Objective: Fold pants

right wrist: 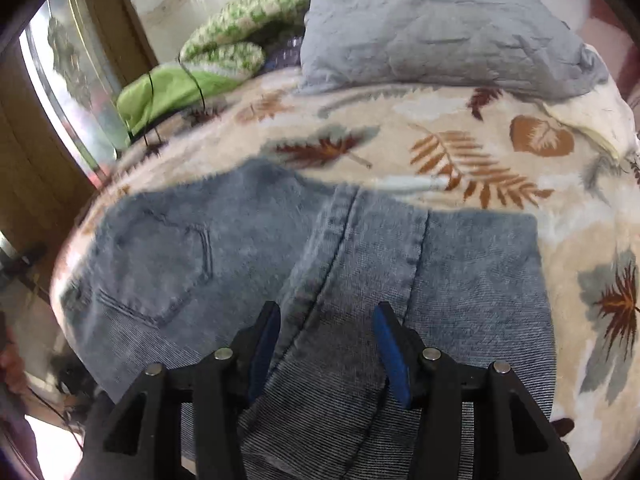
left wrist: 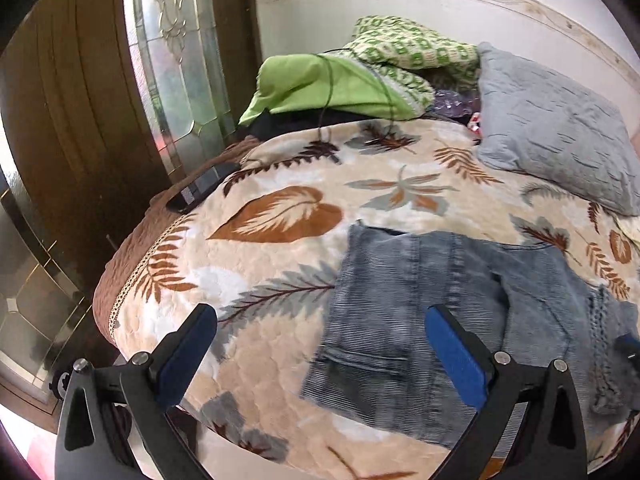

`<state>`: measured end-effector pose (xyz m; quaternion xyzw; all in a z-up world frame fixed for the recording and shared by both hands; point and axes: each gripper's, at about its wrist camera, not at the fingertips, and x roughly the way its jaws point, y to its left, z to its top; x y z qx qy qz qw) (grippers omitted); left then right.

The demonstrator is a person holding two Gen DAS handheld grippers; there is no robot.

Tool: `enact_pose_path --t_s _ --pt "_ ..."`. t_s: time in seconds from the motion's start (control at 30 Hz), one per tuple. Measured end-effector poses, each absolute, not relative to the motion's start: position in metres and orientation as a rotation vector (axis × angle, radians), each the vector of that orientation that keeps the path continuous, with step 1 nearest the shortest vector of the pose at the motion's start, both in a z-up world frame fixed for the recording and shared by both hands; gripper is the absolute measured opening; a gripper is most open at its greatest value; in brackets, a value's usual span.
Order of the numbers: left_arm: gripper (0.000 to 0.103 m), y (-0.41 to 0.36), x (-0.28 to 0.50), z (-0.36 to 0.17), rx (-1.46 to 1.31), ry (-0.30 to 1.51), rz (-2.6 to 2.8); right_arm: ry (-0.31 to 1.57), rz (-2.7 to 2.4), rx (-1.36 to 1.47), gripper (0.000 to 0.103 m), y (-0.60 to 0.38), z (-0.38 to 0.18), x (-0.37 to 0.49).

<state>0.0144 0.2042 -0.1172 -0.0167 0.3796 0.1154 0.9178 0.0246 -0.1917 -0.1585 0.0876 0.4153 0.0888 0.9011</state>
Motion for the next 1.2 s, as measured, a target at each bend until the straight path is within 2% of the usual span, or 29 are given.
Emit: enact_pose_path --t_s 0.17,0.4,0.53,0.67,0.77,0.9,1.2 --pt "0.103 0.239 0.012 -0.119 -0.056 0.768 0.301 0.769 0.177 0.199 0.052 -0.191 -0.145 0.002" --pt "0.103 0.286 -0.001 -0.121 -0.171 0.793 0.361 0.797 0.175 0.177 0.052 -0.187 -0.149 -0.008" --pt "0.103 0.306 -0.010 -0.132 -0.250 0.845 0.350 0.933 0.182 0.230 0.053 -0.192 -0.174 -0.001" --pt "0.103 0.317 -0.020 -0.146 -0.290 0.880 0.369 0.872 0.208 0.247 0.052 -0.196 -0.160 -0.010" --pt "0.103 0.315 -0.023 -0.158 -0.262 0.911 0.375 0.803 0.229 0.267 0.053 -0.199 -0.146 -0.018" --pt "0.103 0.307 -0.025 -0.165 -0.300 0.934 0.326 0.753 0.260 0.278 0.061 -0.191 -0.135 -0.023" --pt "0.103 0.259 -0.013 -0.180 -0.437 1.036 0.120 0.745 0.338 0.225 0.062 -0.154 -0.132 -0.025"
